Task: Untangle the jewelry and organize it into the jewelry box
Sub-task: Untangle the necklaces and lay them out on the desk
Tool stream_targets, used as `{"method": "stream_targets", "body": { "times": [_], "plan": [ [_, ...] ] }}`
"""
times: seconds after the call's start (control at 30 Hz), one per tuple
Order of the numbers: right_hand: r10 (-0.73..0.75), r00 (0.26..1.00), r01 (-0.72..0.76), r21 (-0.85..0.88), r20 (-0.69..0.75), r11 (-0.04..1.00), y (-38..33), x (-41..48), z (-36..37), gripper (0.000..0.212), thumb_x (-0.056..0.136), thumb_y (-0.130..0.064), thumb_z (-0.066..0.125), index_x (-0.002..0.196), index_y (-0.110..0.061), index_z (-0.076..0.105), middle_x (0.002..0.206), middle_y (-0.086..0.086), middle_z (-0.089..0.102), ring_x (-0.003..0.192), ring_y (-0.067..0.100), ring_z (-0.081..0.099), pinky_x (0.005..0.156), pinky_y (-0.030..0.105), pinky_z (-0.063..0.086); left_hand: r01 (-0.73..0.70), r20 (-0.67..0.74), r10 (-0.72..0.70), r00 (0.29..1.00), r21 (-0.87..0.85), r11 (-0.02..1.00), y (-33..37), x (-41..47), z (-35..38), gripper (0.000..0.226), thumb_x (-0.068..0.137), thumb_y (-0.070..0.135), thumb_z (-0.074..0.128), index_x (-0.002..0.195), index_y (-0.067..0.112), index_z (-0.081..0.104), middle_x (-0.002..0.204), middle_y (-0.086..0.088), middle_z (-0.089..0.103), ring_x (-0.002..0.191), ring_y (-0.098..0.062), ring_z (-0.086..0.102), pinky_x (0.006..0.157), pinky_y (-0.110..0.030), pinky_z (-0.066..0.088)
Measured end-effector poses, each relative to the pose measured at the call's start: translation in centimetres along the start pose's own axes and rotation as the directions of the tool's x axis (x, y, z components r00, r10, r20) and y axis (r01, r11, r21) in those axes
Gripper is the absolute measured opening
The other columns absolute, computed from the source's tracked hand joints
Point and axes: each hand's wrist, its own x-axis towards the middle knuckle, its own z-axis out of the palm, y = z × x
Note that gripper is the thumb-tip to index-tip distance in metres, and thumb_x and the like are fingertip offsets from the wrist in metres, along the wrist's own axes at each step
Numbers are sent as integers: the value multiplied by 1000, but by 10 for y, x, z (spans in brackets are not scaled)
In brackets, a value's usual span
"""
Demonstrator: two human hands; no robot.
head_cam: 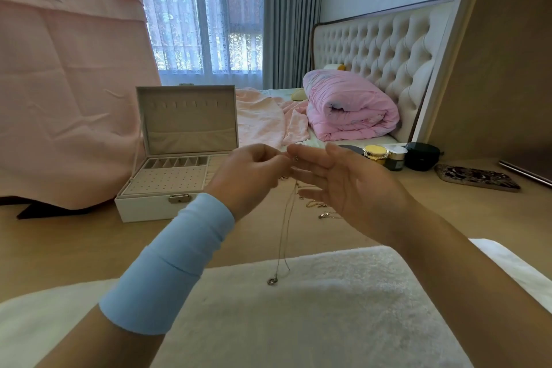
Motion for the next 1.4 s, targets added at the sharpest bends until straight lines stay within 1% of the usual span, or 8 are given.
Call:
{"method": "stream_targets", "body": {
  "times": [0.23,0.47,0.6,0.83,0.93,1.07,1.23,1.4],
  "plan": [
    [11,1000,-10,-149,9,989,15,-4,6,46,94,-60,39,135,-47,55,142,-21,56,133,1,49,114,36,36,-35,-47,34,998,-37,999,-10,-3,12,10,81,29,76,91,27,76,77,7,75,64,-2,65,64,-15,50],
    [-153,932,5,-410,-328,912,15,-9,9,21,93,-35,67,114,-31,66,111,-4,70,106,18,67,84,29,53,-91,-41,89,995,-40,995,-4,-3,6,14,90,30,66,87,23,78,75,6,75,62,-8,60,61,-19,47],
    [-7,983,-64,-376,-185,925,22,-1,21,73,77,-37,84,140,-35,47,125,-13,65,119,4,59,102,34,47,-187,38,184,982,136,973,17,7,4,18,90,34,65,81,25,77,72,10,73,67,-8,66,73,-28,55],
    [165,985,-172,-272,-48,947,37,-7,0,17,98,-25,60,105,-14,70,78,2,71,84,24,70,107,46,47,-207,-75,252,965,374,904,29,28,-14,25,96,34,56,79,24,72,71,10,71,63,-7,64,64,-19,49],
    [223,973,-231,-254,-60,939,36,-14,-28,18,100,-19,56,104,-7,69,71,2,63,74,22,62,91,41,56,-136,-112,202,973,428,894,7,30,-19,27,97,35,54,76,24,69,69,10,70,59,-3,62,58,-15,43],
    [254,951,-299,-313,-176,902,38,-25,-68,19,101,-15,56,104,-7,74,72,4,62,66,18,57,73,33,56,-19,-74,53,996,402,915,-35,33,-8,30,94,35,57,70,21,69,68,4,70,64,-19,66,71,-33,57],
    [224,913,-376,-487,-342,789,47,-38,-109,20,101,-14,59,101,-20,78,79,4,66,63,14,56,61,28,50,73,-9,-77,997,436,897,-63,29,24,28,94,32,58,70,21,68,68,6,70,62,-13,61,66,-24,50],
    [185,893,-441,-708,-411,551,57,-43,-127,19,100,-21,60,96,-31,75,97,-9,71,90,8,64,83,29,54,74,106,-191,976,661,746,-77,28,52,27,95,37,51,77,23,66,77,2,65,75,-17,61,71,-26,49]
  ]
}}
